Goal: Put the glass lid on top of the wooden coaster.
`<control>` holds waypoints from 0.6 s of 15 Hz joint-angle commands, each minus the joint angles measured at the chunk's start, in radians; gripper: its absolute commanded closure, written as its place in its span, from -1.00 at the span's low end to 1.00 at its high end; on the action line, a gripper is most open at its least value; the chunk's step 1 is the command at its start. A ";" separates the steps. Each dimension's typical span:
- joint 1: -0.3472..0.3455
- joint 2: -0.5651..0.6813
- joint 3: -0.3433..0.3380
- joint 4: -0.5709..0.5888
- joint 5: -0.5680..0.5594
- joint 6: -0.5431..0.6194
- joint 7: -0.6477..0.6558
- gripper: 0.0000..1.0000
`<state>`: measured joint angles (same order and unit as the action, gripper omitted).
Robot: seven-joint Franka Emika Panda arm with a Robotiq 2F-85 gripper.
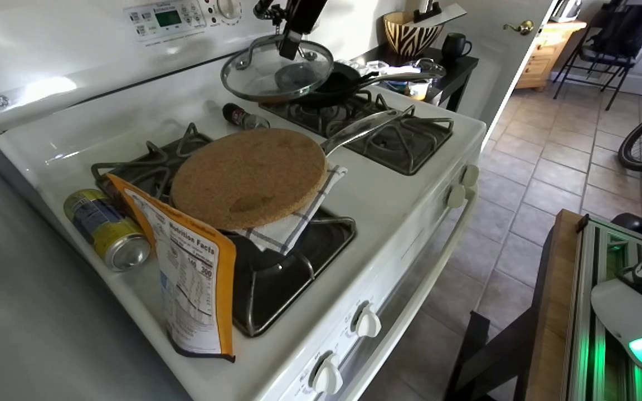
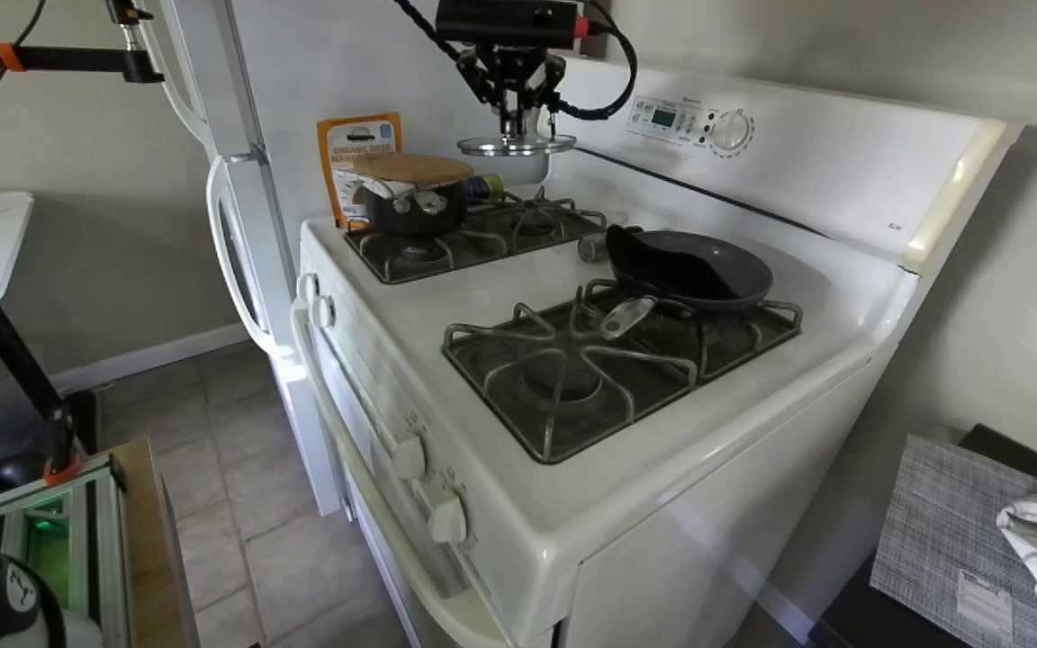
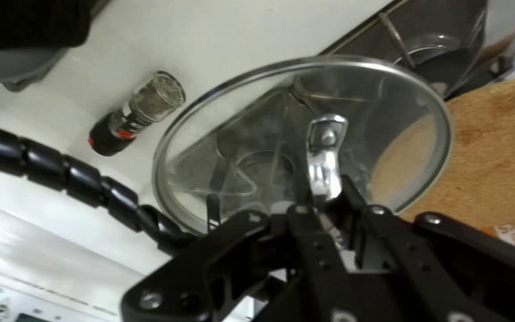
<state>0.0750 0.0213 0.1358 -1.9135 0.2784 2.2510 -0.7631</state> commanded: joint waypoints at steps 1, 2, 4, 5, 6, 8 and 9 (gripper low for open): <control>0.025 -0.048 0.005 -0.006 0.068 -0.097 -0.130 0.93; 0.033 -0.057 0.006 -0.010 0.076 -0.114 -0.158 0.93; 0.046 -0.073 0.007 -0.014 0.090 -0.156 -0.213 0.93; 0.052 -0.075 0.006 -0.013 0.094 -0.174 -0.240 0.93; 0.058 -0.082 0.007 -0.015 0.095 -0.193 -0.263 0.93; 0.070 -0.089 0.010 -0.017 0.085 -0.219 -0.297 0.93; 0.076 -0.088 0.012 -0.016 0.087 -0.232 -0.318 0.93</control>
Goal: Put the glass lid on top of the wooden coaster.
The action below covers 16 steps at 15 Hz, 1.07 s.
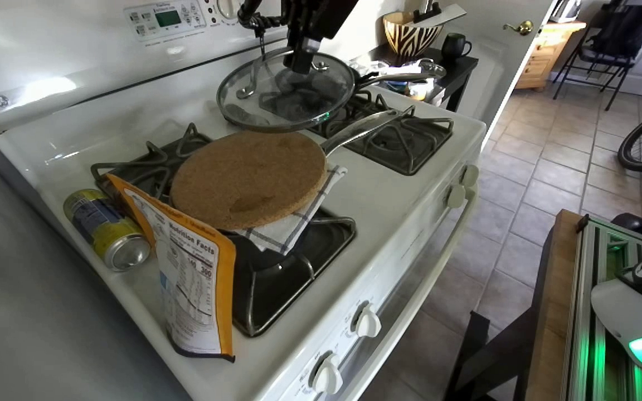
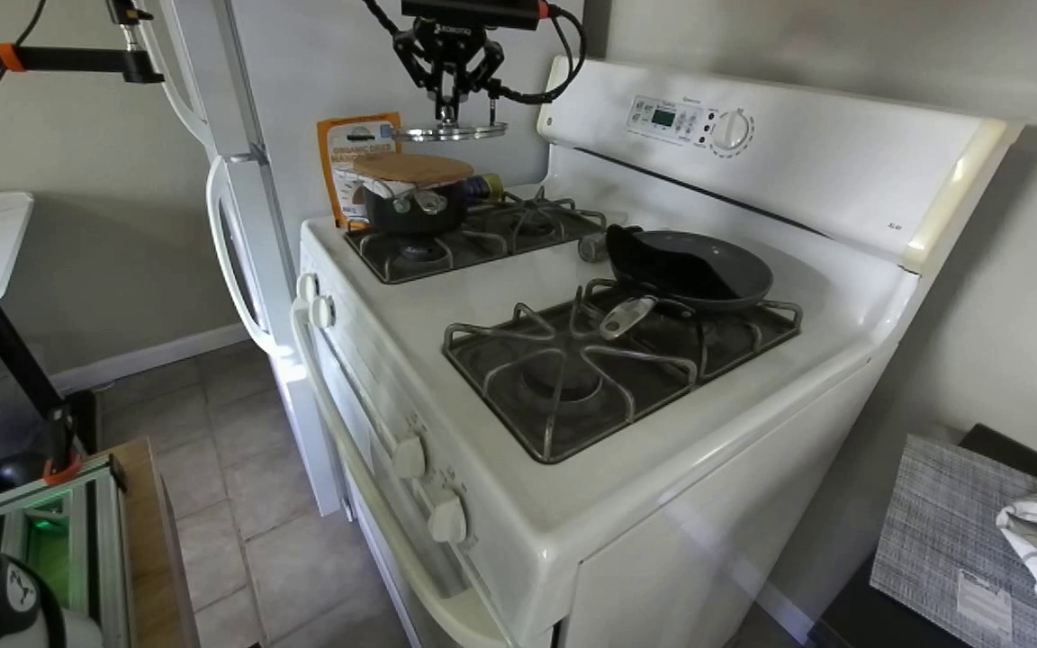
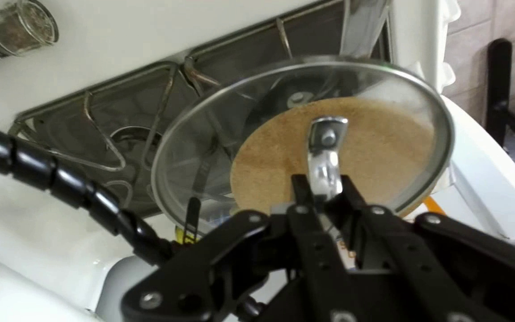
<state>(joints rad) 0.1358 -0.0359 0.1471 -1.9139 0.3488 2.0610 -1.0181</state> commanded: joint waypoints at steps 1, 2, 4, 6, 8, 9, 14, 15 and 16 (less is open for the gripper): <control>0.020 -0.030 0.001 -0.012 0.019 -0.054 -0.081 0.93; 0.025 -0.025 0.004 -0.007 0.019 -0.066 -0.095 0.93; 0.034 -0.011 0.008 0.008 0.023 -0.092 -0.122 0.93; 0.043 0.000 0.013 0.016 0.021 -0.109 -0.142 0.93; 0.048 0.008 0.018 0.023 0.022 -0.119 -0.165 0.93; 0.050 0.011 0.020 0.026 0.021 -0.123 -0.174 0.93; 0.053 0.042 0.022 0.055 0.051 -0.142 -0.236 0.93; 0.052 0.051 0.024 0.066 0.055 -0.151 -0.240 0.93; 0.051 0.059 0.025 0.075 0.059 -0.158 -0.248 0.93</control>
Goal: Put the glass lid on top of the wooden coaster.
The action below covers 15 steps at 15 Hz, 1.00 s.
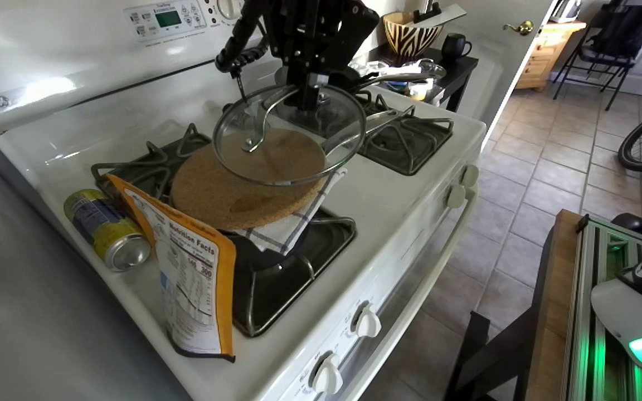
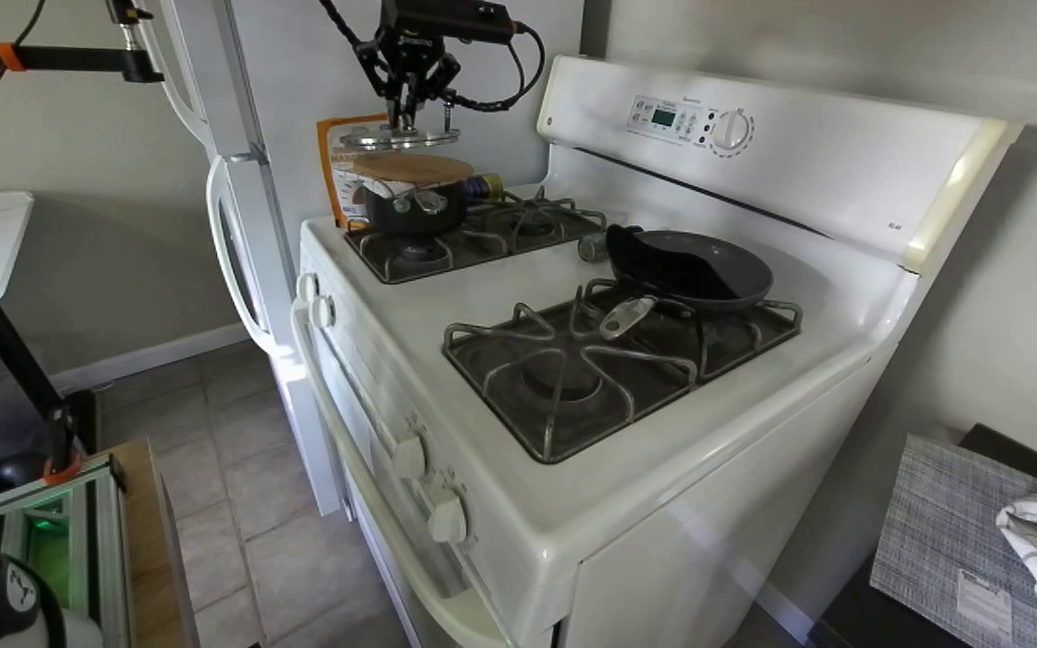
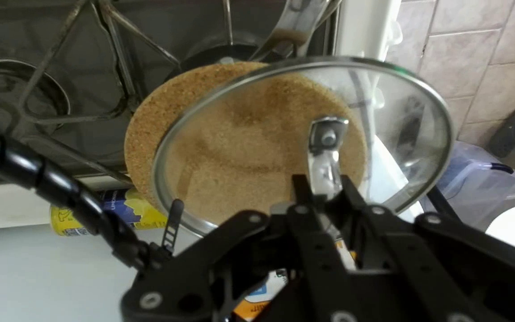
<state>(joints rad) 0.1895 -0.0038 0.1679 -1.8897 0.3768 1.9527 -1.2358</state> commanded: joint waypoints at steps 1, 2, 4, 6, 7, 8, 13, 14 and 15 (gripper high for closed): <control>-0.003 0.035 0.006 0.059 0.036 -0.056 -0.035 0.93; -0.004 0.044 0.007 0.069 0.039 -0.065 -0.038 0.93; -0.007 0.066 0.010 0.093 0.048 -0.076 -0.047 0.93; -0.008 0.088 0.014 0.116 0.053 -0.079 -0.043 0.93; -0.008 0.098 0.017 0.124 0.054 -0.075 -0.043 0.93; -0.009 0.111 0.019 0.139 0.054 -0.082 -0.040 0.93; -0.014 0.155 0.030 0.174 0.045 -0.083 -0.030 0.93; -0.015 0.163 0.031 0.180 0.044 -0.085 -0.030 0.93; -0.016 0.169 0.033 0.184 0.043 -0.090 -0.028 0.93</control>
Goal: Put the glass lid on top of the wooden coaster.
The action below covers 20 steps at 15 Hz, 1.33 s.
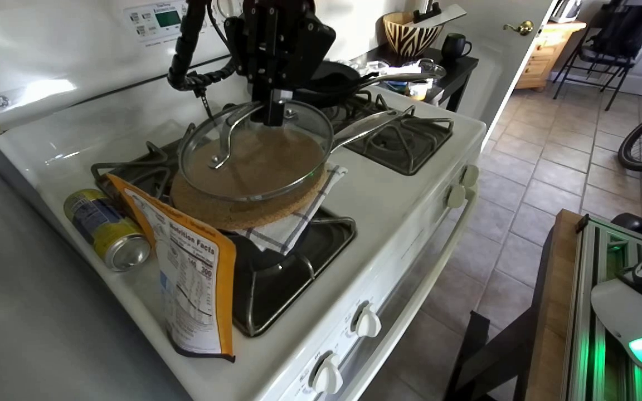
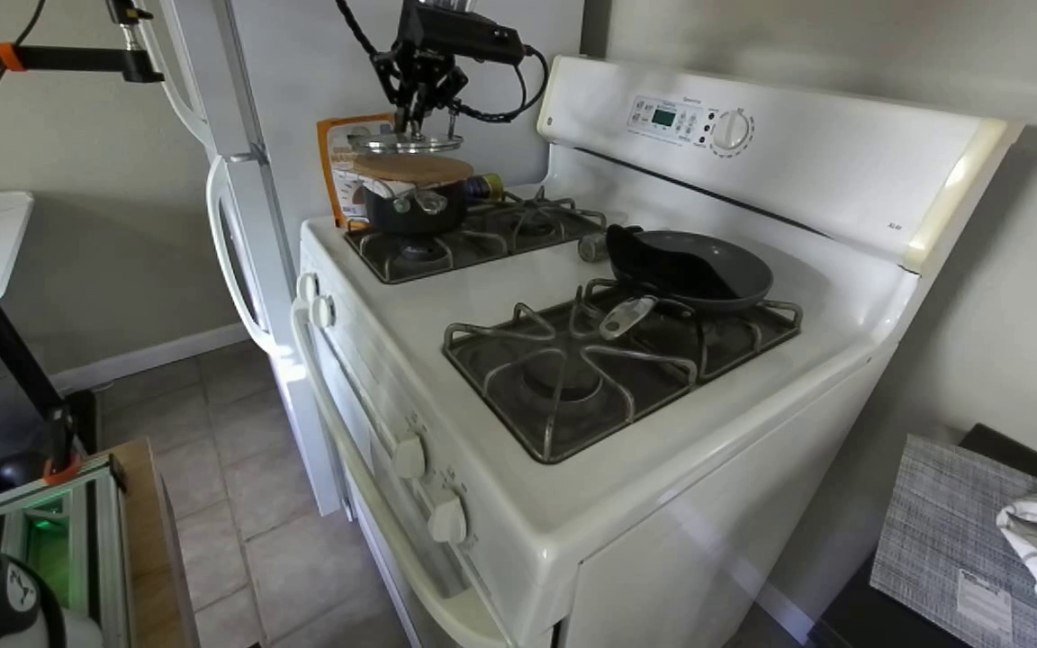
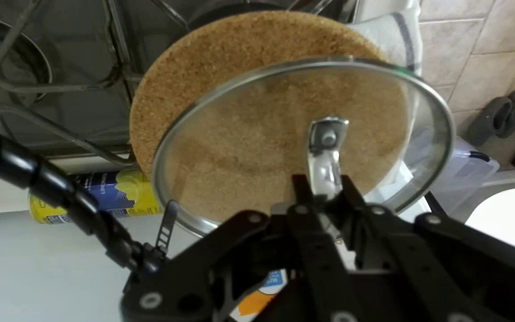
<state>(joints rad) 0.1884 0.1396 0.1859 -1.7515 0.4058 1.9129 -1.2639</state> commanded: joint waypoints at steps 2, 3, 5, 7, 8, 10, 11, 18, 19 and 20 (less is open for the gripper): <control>-0.016 0.035 0.017 0.050 0.010 -0.058 0.003 0.93; -0.015 0.038 0.016 0.051 0.003 -0.063 0.009 0.93; -0.014 0.044 0.016 0.052 -0.014 -0.062 0.017 0.93; -0.013 0.051 0.014 0.054 -0.027 -0.059 0.027 0.93; -0.013 0.053 0.015 0.054 -0.031 -0.057 0.029 0.56; -0.013 0.056 0.014 0.057 -0.042 -0.060 0.040 0.08; -0.013 0.055 0.014 0.059 -0.049 -0.061 0.044 -0.06; -0.022 -0.017 0.003 0.051 -0.054 0.035 0.114 -1.00; -0.028 -0.034 -0.001 0.047 -0.045 0.066 0.136 -1.00; -0.036 -0.054 -0.005 0.038 -0.030 0.113 0.153 -1.00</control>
<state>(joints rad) 0.1724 0.1522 0.1858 -1.6794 0.3619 1.9397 -1.1712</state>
